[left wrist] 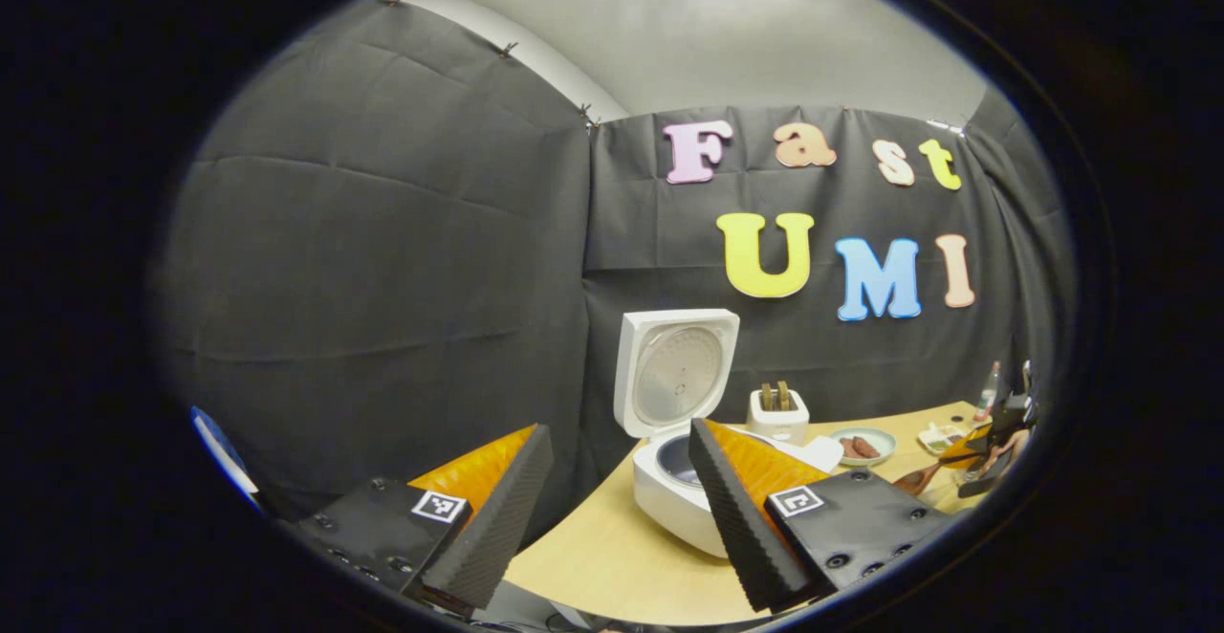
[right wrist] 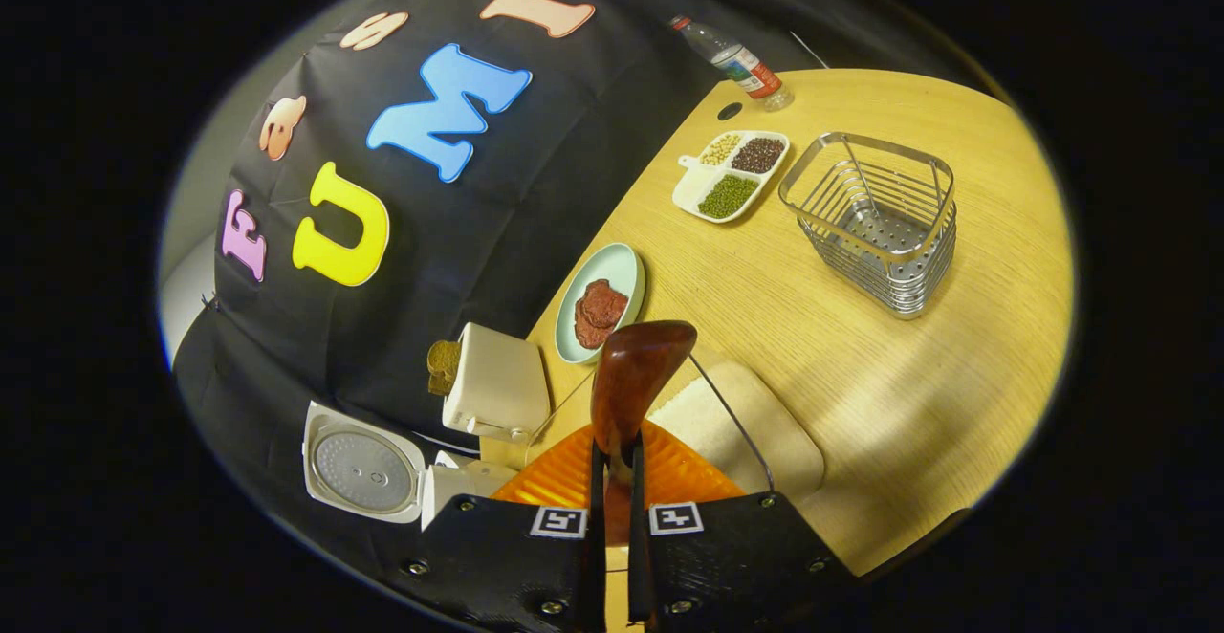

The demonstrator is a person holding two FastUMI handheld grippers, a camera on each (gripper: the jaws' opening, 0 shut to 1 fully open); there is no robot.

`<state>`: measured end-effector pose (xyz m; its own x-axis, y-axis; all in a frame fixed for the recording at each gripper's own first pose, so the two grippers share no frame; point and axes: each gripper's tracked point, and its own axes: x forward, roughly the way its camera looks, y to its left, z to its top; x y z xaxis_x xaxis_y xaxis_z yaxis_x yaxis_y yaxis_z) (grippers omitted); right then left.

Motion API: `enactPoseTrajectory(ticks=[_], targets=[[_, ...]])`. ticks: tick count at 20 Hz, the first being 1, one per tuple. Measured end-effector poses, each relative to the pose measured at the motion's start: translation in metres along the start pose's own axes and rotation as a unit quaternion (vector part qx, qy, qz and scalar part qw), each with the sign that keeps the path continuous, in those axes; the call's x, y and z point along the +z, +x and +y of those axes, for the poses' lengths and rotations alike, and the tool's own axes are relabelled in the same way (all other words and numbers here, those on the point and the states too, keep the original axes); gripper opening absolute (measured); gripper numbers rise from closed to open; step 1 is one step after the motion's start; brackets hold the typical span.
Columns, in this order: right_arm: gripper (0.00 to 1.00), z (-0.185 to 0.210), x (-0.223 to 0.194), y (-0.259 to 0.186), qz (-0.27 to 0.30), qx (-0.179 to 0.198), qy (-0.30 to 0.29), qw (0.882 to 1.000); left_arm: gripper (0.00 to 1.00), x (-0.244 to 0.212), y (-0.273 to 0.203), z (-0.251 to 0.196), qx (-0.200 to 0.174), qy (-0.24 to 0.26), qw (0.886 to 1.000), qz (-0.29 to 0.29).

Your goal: Close the left gripper, press the button to open the rice cooker; take a wooden spoon from the chopstick holder with the right hand, scoop a spoonful of rice and pour it into the rice cooker, then put the wooden spoon back into the chopstick holder.

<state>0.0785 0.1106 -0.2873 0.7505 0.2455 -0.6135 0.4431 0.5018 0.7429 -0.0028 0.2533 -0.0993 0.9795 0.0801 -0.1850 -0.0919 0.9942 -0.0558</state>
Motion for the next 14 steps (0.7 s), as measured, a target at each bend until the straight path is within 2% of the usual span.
enactPoseTrajectory(ticks=[3, 10, 14], targets=[[0.09, 0.032, 0.011, -0.006, -0.003, 0.037, 0.021, 0.999, 0.99, -0.001, 0.0, 0.002, 0.001, -0.008, 1.0, 0.005], [0.09, 0.123, 0.02, -0.018, -0.006, 0.111, 0.005, 0.994, 0.99, -0.008, 0.003, 0.008, 0.018, -0.018, 1.0, 0.01], [0.09, 0.171, 0.007, -0.016, 0.007, 0.149, -0.013, 0.989, 0.99, -0.02, -0.008, 0.023, 0.036, -0.027, 0.999, 0.017]])
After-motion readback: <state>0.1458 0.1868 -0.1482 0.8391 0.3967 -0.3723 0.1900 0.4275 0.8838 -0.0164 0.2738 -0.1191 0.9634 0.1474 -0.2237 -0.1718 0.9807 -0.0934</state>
